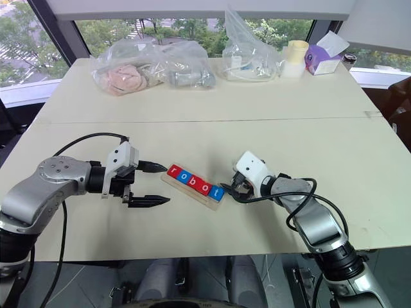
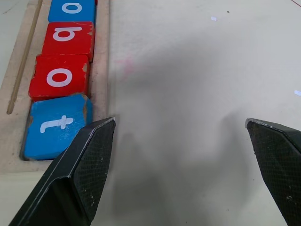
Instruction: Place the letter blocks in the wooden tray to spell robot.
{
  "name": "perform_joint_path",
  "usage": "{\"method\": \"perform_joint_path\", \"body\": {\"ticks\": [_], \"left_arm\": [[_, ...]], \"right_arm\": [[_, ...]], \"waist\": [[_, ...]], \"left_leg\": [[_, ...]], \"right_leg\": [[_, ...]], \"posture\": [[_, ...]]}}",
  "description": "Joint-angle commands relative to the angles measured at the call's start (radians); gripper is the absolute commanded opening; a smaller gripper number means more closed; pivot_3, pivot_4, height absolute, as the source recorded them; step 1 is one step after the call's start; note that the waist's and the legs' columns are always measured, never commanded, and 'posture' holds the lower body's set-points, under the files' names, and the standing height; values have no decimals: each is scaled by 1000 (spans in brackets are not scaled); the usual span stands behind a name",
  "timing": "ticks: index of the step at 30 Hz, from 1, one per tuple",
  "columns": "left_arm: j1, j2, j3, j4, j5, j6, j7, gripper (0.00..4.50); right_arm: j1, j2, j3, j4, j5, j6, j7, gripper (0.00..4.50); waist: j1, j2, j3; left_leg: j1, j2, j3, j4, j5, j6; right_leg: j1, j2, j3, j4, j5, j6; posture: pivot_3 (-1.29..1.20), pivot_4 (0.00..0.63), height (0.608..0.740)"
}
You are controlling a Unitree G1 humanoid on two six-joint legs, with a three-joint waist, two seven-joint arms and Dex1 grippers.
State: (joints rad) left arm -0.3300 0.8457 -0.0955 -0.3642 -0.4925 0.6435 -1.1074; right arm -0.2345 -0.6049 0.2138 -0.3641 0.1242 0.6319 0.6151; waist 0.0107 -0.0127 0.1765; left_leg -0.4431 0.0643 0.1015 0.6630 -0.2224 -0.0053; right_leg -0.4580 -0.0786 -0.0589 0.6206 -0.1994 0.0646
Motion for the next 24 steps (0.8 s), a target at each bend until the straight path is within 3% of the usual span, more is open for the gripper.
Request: {"method": "perform_joint_path", "body": {"ticks": [1,12,17,20,24], "left_arm": [[-8,4,25,-16,-9,-4,5,4500],[-6,-3,19,-5,2,-17,14,4500],[10,-3,48,14,-12,-1,32,4500],[72,35,97,29,-8,1,34,4500],[178,74,208,46,-15,-10,42,4500]], "right_arm": [[2,3,-16,-61,0,2,-5,4472],[28,17,1,-100,-1,38,-8,4472],[16,19,-76,-78,-5,32,-54,4472],[59,0,-172,-128,96,65,3,4472],[198,-46,-393,-269,392,229,151,4472]], "waist": [[0,0,0],[0,0,0],[0,0,0],[0,0,0],[2,0,0]], "left_leg": [[0,0,0,0,0,0],[0,0,0,0,0,0],[0,0,0,0,0,0],[0,0,0,0,0,0],[0,0,0,-2,0,0]], "right_leg": [[0,0,0,0,0,0],[0,0,0,0,0,0],[0,0,0,0,0,0],[0,0,0,0,0,0],[-1,0,0,0,1,-2]], "posture": [[0,150,739],[0,150,739],[0,150,739],[0,150,739],[0,150,739]]}}
